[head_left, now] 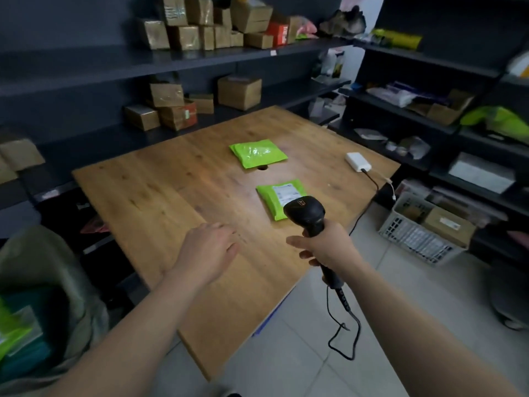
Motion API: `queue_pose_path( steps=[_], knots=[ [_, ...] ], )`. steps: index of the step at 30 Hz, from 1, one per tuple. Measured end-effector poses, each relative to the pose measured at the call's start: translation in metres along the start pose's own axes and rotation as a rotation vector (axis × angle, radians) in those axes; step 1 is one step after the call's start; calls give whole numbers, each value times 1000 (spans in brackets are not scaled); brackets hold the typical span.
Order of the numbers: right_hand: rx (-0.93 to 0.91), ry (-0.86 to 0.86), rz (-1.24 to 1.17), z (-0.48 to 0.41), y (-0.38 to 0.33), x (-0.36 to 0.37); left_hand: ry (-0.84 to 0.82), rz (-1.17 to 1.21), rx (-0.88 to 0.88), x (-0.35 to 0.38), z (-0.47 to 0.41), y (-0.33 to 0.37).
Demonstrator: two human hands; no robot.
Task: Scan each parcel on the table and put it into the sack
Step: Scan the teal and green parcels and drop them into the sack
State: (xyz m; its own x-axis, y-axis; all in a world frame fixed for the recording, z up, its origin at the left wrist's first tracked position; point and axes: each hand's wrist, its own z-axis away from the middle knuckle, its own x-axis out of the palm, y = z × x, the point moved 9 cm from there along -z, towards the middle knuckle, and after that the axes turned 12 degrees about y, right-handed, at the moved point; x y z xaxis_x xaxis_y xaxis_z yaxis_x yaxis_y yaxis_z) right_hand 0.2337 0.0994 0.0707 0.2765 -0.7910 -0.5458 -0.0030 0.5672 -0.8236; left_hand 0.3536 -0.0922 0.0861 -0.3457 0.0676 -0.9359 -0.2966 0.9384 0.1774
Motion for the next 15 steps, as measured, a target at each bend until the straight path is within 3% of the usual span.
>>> queue_pose_path(
  steps=[8, 15],
  knots=[
    [16, 26, -18, -134, 17, -17, -13, 0, -37, 69, -108, 21],
    [94, -1, 65, -242, 36, 0, -203, 15, -162, 150, -183, 20]
  ],
)
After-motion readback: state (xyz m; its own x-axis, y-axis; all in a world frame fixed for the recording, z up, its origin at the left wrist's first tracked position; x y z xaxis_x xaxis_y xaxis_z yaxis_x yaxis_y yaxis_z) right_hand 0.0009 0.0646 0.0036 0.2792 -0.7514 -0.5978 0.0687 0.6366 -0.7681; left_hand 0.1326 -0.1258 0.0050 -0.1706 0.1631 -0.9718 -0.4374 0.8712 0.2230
